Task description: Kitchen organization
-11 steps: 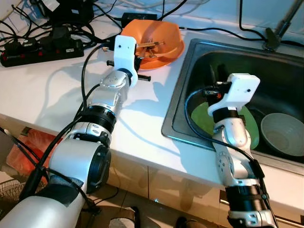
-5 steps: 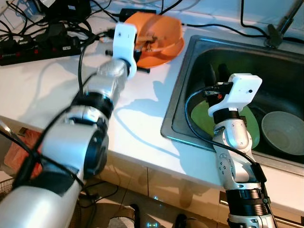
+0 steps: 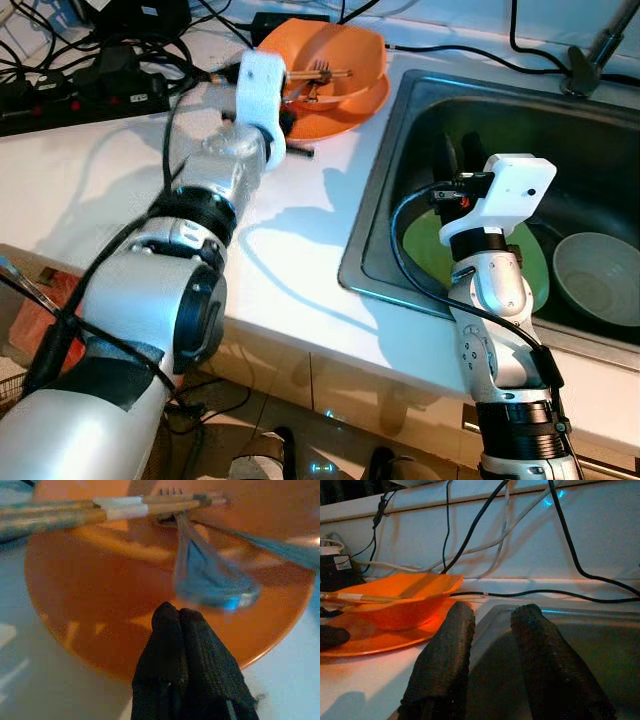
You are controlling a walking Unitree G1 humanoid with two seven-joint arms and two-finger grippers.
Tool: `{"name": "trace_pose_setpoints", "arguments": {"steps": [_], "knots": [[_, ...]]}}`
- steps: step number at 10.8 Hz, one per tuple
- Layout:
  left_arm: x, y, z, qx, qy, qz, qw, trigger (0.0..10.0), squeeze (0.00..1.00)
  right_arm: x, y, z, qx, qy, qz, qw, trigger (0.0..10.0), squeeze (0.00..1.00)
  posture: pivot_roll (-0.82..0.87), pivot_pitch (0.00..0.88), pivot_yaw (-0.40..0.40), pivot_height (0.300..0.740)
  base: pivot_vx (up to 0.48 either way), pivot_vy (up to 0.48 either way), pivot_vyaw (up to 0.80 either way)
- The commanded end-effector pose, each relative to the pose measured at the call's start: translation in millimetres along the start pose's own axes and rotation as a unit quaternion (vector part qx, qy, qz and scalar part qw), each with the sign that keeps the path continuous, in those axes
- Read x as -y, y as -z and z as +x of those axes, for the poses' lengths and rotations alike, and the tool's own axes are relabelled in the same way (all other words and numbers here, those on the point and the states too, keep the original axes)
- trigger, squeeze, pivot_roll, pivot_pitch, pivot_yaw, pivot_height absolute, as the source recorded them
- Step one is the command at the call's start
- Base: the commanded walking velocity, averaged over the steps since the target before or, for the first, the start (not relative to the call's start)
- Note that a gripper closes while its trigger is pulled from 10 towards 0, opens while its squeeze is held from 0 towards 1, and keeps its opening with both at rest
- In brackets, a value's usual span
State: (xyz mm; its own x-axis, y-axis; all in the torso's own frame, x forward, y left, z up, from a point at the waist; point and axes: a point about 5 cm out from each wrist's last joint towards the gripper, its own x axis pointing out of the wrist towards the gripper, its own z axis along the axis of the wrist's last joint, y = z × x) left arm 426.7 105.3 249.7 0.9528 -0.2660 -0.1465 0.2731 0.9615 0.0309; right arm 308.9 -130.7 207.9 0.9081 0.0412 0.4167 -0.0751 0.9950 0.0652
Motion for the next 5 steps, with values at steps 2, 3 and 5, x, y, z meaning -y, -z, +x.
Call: {"name": "trace_pose_setpoints", "arguments": {"steps": [2, 3, 5], "knots": [[2.7, 18, 0.4, -0.040, 0.007, -0.006, 0.999, 10.0, 0.00, 4.3, 28, -11.8, -0.062, 0.012, 0.000, 0.998, 10.0, 0.00, 0.12, 0.236, 0.082, 0.740, 0.000, 0.000, 0.00], [4.7, 23, 0.7, -0.046, 0.007, -0.007, 0.999, 10.0, 0.00, 4.9, 27, -11.3, -0.062, 0.013, 0.000, 0.998, 10.0, 0.00, 0.12, 0.235, 0.079, 0.740, 0.000, 0.000, 0.00], [8.0, 27, 1.0, -0.058, 0.012, -0.013, 0.998, 10.0, 0.00, 5.3, 27, -11.5, -0.062, 0.012, 0.000, 0.998, 10.0, 0.00, 0.12, 0.235, 0.076, 0.740, 0.000, 0.000, 0.00]]}}
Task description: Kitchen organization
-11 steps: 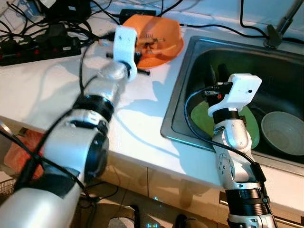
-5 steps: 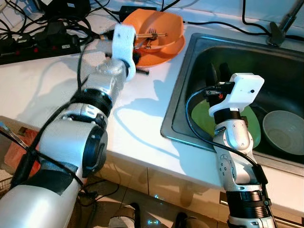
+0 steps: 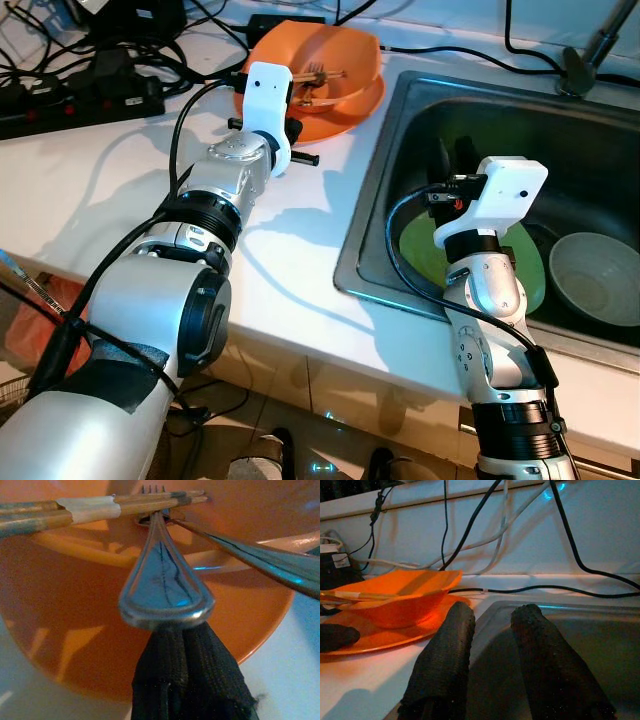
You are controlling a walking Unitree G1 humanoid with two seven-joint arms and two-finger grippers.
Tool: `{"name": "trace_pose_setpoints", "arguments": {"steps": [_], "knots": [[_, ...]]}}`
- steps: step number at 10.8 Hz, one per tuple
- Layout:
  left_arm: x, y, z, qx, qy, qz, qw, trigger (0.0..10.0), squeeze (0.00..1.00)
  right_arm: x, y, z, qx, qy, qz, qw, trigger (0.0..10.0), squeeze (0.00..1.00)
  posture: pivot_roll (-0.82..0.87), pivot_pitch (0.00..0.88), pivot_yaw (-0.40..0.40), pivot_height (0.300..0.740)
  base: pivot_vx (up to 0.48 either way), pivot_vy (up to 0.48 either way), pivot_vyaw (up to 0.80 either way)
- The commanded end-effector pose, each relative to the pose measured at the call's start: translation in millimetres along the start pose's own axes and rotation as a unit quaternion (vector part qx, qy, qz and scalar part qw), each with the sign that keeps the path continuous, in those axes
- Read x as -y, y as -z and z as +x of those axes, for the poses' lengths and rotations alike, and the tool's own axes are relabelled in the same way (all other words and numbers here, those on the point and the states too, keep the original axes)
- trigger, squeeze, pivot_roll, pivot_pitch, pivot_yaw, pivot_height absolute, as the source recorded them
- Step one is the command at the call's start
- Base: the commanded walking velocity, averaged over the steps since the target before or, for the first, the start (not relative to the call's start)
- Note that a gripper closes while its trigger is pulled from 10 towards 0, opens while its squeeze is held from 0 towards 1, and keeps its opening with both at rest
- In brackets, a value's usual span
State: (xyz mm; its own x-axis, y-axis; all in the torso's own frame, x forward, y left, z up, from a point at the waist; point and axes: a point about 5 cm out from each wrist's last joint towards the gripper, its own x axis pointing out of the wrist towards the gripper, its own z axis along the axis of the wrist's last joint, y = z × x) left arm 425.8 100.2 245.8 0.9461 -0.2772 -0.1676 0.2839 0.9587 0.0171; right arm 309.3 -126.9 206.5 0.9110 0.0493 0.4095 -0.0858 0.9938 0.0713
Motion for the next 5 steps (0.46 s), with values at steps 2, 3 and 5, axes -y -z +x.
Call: {"name": "trace_pose_setpoints", "arguments": {"steps": [2, 3, 5], "knots": [[2.5, 26, 0.2, -0.061, 0.007, -0.020, 0.998, 10.0, 0.00, 7.4, 26, -10.8, -0.059, 0.013, -0.004, 0.998, 10.0, 0.00, 0.12, 0.236, 0.070, 0.740, 0.000, 0.000, 0.00], [2.7, 28, 0.0, -0.069, 0.011, -0.016, 0.997, 10.0, 0.00, 7.4, 26, -11.1, -0.059, 0.013, -0.004, 0.998, 10.0, 0.00, 0.12, 0.236, 0.070, 0.740, 0.000, 0.000, 0.00], [-1.3, 37, -2.2, -0.093, 0.024, -0.020, 0.995, 10.0, 0.00, 7.7, 26, -10.8, -0.059, 0.013, -0.004, 0.998, 10.0, 0.00, 0.14, 0.236, 0.071, 0.740, 0.000, 0.000, 0.00]]}}
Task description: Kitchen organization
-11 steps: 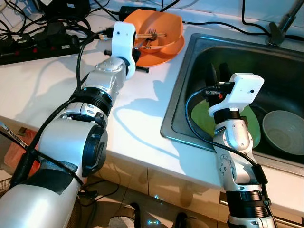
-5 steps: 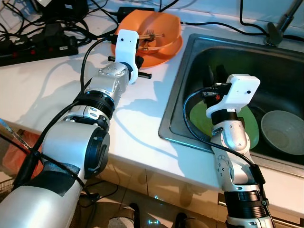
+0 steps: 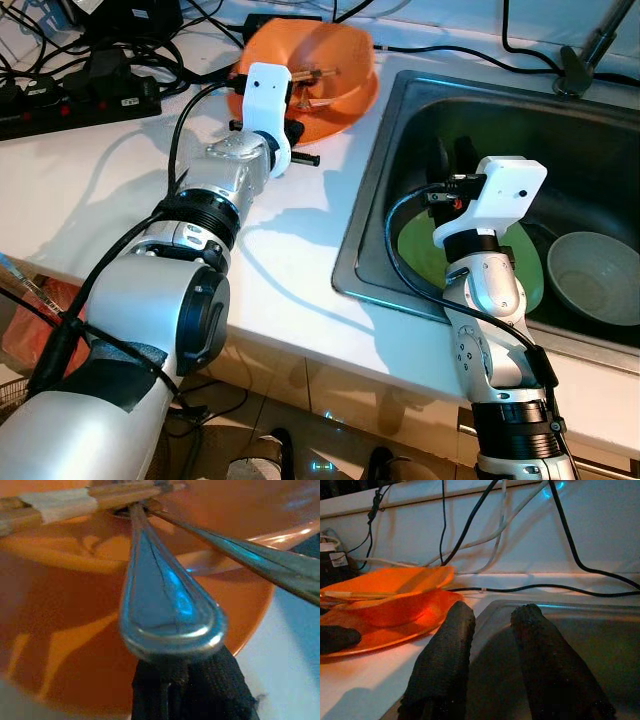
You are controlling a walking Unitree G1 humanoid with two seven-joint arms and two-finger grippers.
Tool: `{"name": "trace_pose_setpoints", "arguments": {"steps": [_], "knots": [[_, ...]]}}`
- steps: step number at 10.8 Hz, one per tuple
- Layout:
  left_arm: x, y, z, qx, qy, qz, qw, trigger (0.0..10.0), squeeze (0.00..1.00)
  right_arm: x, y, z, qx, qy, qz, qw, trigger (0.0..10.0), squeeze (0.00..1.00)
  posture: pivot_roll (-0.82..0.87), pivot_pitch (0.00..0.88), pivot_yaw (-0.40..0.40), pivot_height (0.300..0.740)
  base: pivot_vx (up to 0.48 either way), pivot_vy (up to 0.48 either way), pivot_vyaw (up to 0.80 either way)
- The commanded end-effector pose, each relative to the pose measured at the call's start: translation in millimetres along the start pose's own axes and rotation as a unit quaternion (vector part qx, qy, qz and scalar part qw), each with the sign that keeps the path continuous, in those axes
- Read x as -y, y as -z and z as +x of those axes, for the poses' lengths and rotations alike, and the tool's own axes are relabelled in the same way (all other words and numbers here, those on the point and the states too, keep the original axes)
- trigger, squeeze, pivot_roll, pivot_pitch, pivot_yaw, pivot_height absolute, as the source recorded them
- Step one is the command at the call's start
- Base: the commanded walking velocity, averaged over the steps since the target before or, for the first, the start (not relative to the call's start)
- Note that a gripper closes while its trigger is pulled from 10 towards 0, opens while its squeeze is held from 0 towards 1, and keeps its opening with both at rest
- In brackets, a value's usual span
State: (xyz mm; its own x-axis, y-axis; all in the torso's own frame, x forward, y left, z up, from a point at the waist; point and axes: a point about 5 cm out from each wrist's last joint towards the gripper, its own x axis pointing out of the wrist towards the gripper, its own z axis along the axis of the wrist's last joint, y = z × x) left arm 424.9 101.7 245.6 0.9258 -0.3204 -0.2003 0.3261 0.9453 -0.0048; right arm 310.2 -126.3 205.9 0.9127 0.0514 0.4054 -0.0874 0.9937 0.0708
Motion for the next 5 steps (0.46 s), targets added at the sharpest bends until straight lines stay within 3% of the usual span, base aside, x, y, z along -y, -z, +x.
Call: {"name": "trace_pose_setpoints", "arguments": {"steps": [1, 3, 5], "knots": [[-2.6, 39, -0.8, -0.082, 0.007, -0.018, 0.996, 10.0, 0.00, 7.5, 25, -10.5, -0.057, 0.013, -0.003, 0.998, 10.0, 0.00, 0.15, 0.234, 0.074, 0.740, 0.000, 0.000, 0.00], [-9.9, 39, -4.0, -0.091, 0.022, -0.026, 0.995, 10.0, 0.00, 6.1, 26, -9.6, -0.057, 0.011, -0.001, 0.998, 10.0, 0.00, 0.17, 0.232, 0.076, 0.740, 0.000, 0.000, 0.00], [-14.0, 19, -7.4, -0.077, 0.051, -0.033, 0.995, 10.0, 0.00, 4.0, 27, -7.9, -0.057, 0.007, 0.002, 0.998, 10.0, 0.00, 0.20, 0.225, 0.079, 0.740, 0.000, 0.000, 0.00]]}}
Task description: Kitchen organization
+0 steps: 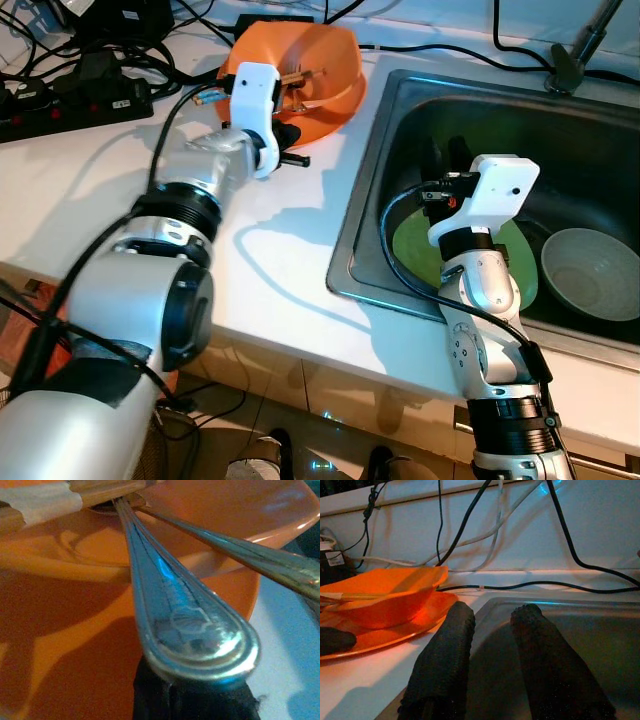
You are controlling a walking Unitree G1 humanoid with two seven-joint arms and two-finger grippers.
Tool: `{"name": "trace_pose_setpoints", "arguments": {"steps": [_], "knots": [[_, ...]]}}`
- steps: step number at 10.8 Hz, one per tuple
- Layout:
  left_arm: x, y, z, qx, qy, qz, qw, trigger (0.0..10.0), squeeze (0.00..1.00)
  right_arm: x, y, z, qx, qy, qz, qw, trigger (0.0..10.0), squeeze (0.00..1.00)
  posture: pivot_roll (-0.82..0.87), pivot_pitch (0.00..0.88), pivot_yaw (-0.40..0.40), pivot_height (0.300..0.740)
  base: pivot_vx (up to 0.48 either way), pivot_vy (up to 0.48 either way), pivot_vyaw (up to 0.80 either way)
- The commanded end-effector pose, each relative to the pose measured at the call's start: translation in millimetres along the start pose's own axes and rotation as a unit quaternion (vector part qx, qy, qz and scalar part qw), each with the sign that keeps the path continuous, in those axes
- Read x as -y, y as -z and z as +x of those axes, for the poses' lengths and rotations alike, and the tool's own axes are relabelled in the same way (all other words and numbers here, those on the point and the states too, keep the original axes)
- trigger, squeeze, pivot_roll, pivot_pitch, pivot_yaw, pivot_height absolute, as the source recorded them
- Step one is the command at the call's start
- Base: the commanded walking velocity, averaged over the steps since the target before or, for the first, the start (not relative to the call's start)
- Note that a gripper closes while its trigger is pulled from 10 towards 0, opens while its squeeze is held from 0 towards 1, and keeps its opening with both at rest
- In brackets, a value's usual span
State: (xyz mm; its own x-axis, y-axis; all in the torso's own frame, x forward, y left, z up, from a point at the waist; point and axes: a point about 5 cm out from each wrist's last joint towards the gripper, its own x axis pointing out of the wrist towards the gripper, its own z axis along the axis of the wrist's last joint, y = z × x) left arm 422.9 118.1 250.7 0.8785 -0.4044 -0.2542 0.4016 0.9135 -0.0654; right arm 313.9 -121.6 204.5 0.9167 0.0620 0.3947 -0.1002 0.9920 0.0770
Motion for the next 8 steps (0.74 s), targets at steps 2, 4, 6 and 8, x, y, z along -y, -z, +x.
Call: {"name": "trace_pose_setpoints", "arguments": {"steps": [2, 4, 6, 8], "knots": [[3.1, 13, -1.3, -0.055, 0.037, -0.013, 0.998, 10.0, 0.00, 7.4, 24, -9.1, -0.049, 0.010, -0.001, 0.999, 10.0, 0.00, 0.21, 0.222, 0.083, 0.740, 0.000, 0.000, 0.00], [3.3, 15, -8.4, -0.068, 0.058, -0.007, 0.996, 10.0, 0.00, 7.2, 24, -7.6, -0.048, 0.010, 0.000, 0.999, 10.0, 0.00, 0.22, 0.222, 0.083, 0.740, 0.000, 0.000, 0.00], [-2.8, 17, -28.8, -0.066, 0.055, -0.021, 0.996, 10.0, 0.00, 7.8, 25, -5.8, -0.047, 0.010, 0.000, 0.999, 10.0, 0.00, 0.23, 0.220, 0.079, 0.740, 0.000, 0.000, 0.00], [-3.8, 18, -50.8, -0.058, 0.045, -0.025, 0.997, 10.0, 0.00, 7.6, 25, -3.3, -0.045, 0.008, 0.000, 0.999, 10.0, 0.00, 0.24, 0.216, 0.074, 0.740, 0.000, 0.000, 0.00]]}}
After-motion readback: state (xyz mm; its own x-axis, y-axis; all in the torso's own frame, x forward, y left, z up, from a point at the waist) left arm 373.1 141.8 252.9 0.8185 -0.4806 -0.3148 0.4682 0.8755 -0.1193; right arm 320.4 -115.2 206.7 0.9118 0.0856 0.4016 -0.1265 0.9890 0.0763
